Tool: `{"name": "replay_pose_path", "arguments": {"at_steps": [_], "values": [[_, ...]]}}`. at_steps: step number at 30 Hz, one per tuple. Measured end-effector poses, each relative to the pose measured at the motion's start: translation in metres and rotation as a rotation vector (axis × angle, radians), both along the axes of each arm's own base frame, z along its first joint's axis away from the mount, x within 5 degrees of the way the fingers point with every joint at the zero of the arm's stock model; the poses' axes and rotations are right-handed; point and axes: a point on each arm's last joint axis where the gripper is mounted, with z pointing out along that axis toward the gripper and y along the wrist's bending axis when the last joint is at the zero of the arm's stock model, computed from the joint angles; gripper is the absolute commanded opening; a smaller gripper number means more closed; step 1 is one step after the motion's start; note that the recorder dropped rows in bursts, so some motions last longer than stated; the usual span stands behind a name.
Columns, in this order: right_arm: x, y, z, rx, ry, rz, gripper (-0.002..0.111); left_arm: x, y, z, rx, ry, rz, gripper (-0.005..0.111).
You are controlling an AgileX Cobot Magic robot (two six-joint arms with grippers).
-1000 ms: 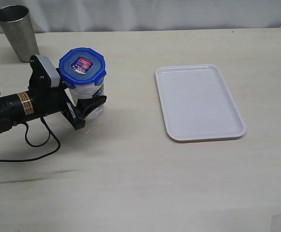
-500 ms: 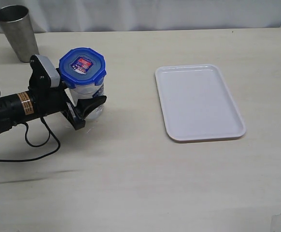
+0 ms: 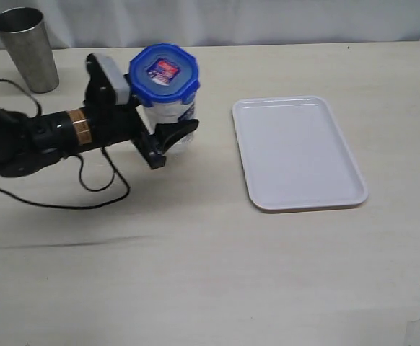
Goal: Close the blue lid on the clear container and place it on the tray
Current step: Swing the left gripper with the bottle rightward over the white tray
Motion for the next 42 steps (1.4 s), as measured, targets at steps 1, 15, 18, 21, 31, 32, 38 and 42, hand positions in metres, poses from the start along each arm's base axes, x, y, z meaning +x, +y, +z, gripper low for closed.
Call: {"name": "replay_pose_path", "arguments": {"at_steps": [1,15,18,21,31,32,38,42], "values": [[0.0,0.0,0.0,0.0,0.0,0.0,0.004,0.004,-0.009,0.003,0.027,-0.012,-0.007,0.0],[0.0,0.0,0.0,0.0,0.0,0.0,0.004,0.045,-0.131,0.068,0.581,-0.343,0.031,0.0],[0.0,0.0,0.0,0.0,0.0,0.0,0.004,0.043,-0.142,0.064,0.749,-0.428,0.005,0.0],[0.0,0.0,0.0,0.0,0.0,0.0,0.004,0.041,-0.144,0.055,0.917,-0.497,-0.039,0.0],[0.0,0.0,0.0,0.0,0.0,0.0,0.004,0.039,-0.143,0.045,1.159,-0.645,-0.158,0.0],[0.0,0.0,0.0,0.0,0.0,0.0,0.004,0.038,-0.143,0.044,1.196,-0.673,-0.177,0.0],[0.0,0.0,0.0,0.0,0.0,0.0,0.004,0.031,-0.147,0.044,1.413,-0.828,-0.266,0.0],[0.0,0.0,0.0,0.0,0.0,0.0,0.004,0.025,-0.154,0.045,1.463,-0.907,-0.301,0.0]]}}
